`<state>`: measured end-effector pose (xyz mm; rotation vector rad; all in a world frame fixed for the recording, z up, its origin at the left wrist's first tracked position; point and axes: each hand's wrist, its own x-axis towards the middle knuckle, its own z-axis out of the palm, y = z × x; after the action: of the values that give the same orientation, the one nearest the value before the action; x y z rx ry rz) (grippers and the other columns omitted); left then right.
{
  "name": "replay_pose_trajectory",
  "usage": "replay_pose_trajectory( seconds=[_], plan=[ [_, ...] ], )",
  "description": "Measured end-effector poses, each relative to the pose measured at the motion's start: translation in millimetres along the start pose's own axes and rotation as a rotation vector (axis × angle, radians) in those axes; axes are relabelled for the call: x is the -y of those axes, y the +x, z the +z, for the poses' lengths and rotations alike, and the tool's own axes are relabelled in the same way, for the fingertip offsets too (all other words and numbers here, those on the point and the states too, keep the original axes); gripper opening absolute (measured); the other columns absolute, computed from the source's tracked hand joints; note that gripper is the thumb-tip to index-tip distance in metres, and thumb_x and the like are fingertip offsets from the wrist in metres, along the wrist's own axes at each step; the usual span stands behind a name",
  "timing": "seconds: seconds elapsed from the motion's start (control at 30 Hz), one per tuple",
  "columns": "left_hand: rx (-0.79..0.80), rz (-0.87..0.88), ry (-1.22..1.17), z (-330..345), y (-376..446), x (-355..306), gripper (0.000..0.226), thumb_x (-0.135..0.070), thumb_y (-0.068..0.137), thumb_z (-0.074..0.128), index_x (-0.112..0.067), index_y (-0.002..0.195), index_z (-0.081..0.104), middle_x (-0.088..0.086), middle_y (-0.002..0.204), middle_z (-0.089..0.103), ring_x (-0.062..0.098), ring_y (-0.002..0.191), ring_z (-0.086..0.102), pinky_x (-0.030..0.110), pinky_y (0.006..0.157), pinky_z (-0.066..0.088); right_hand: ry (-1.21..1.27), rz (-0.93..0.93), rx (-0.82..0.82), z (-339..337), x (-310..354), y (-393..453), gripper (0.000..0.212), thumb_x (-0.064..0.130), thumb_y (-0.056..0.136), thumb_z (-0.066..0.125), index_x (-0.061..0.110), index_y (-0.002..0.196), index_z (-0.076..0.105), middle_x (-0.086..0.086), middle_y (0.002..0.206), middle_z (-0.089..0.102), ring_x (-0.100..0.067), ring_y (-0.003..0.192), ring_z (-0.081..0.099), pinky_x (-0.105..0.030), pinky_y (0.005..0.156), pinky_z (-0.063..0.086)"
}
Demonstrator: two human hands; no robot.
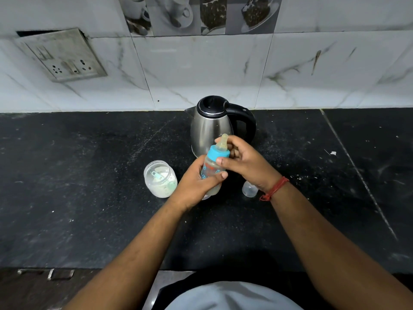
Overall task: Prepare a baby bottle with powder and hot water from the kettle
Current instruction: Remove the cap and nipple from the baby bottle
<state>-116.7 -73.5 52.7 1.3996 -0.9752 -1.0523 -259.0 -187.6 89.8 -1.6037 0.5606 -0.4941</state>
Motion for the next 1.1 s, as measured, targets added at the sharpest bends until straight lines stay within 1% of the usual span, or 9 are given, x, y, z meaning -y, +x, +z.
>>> replay_pose_trajectory(
  seconds=[0.1,0.2,0.3,0.47,0.57,0.73,0.87,0.97,1.1],
  plan=[
    [-0.078,0.039,0.056,-2,0,0,0.045,-0.024,0.087,0.081,-0.021,0.126,0.059,-0.005,0.110,0.072,0.010,0.103,0.069,0.028,0.091,0.056,-0.106,0.003,-0.064,1,-2,0,0.051,0.036,0.080,0.078,0.024,0.124,0.056,0.005,0.113,0.063,-0.004,0.100,0.063,-0.022,0.083,0.053],
    [-0.075,0.066,0.081,0,-1,0,0.053,-0.019,0.086,0.082,-0.023,0.131,0.057,-0.006,0.116,0.072,0.008,0.109,0.069,0.024,0.093,0.055,-0.130,0.017,-0.142,8,-10,1,0.055,0.048,0.071,0.082,0.026,0.116,0.060,-0.001,0.112,0.068,-0.017,0.104,0.067,-0.031,0.087,0.057],
    [-0.045,0.064,0.061,1,-3,2,0.055,-0.019,0.084,0.083,-0.029,0.130,0.056,-0.008,0.119,0.071,0.011,0.112,0.069,0.028,0.094,0.056,-0.085,0.020,-0.127,8,-15,1,0.044,0.029,0.078,0.083,0.022,0.116,0.063,-0.005,0.113,0.070,-0.026,0.108,0.068,-0.041,0.093,0.058],
    [-0.049,0.045,0.049,-1,-5,5,0.057,-0.023,0.083,0.083,-0.023,0.134,0.056,-0.005,0.119,0.071,0.013,0.113,0.069,0.032,0.100,0.055,0.011,-0.004,-0.026,-1,-9,-7,0.055,-0.001,0.085,0.068,0.013,0.137,0.054,-0.011,0.133,0.061,-0.013,0.123,0.060,-0.027,0.095,0.052],
    [-0.068,0.041,0.045,-2,-5,7,0.060,-0.022,0.084,0.083,-0.021,0.137,0.055,-0.004,0.122,0.070,0.013,0.114,0.068,0.031,0.100,0.055,-0.013,-0.004,-0.032,-1,-10,-9,0.055,0.006,0.085,0.072,0.014,0.136,0.052,-0.002,0.133,0.060,-0.009,0.124,0.058,-0.027,0.098,0.051],
    [-0.055,0.045,0.035,1,-5,8,0.061,-0.016,0.083,0.083,-0.021,0.136,0.055,-0.006,0.122,0.071,0.011,0.114,0.069,0.024,0.093,0.054,-0.174,0.025,-0.108,8,-17,-6,0.054,0.050,0.067,0.082,0.038,0.115,0.059,0.005,0.120,0.067,-0.014,0.113,0.066,-0.043,0.099,0.055],
    [-0.040,0.043,0.049,3,-6,8,0.053,-0.015,0.084,0.083,-0.027,0.129,0.058,-0.008,0.118,0.073,0.012,0.111,0.070,0.023,0.092,0.054,-0.087,0.027,-0.100,6,-19,-7,0.052,0.032,0.073,0.080,0.024,0.121,0.062,-0.001,0.120,0.069,-0.018,0.114,0.067,-0.048,0.102,0.053],
    [-0.045,0.047,0.066,2,-7,9,0.051,-0.019,0.083,0.083,-0.029,0.127,0.058,-0.009,0.117,0.072,0.011,0.109,0.069,0.025,0.093,0.054,0.010,0.024,-0.025,5,-14,-11,0.057,0.011,0.081,0.069,0.011,0.136,0.055,-0.010,0.133,0.062,-0.016,0.125,0.061,-0.038,0.106,0.051],
    [-0.039,0.045,0.074,1,-7,8,0.050,-0.012,0.085,0.081,-0.029,0.126,0.058,-0.016,0.113,0.073,0.005,0.107,0.069,0.020,0.091,0.053,-0.109,0.017,-0.059,8,-17,-10,0.056,0.035,0.079,0.079,0.028,0.129,0.056,0.004,0.131,0.062,-0.014,0.126,0.059,-0.046,0.108,0.049]
  ],
)
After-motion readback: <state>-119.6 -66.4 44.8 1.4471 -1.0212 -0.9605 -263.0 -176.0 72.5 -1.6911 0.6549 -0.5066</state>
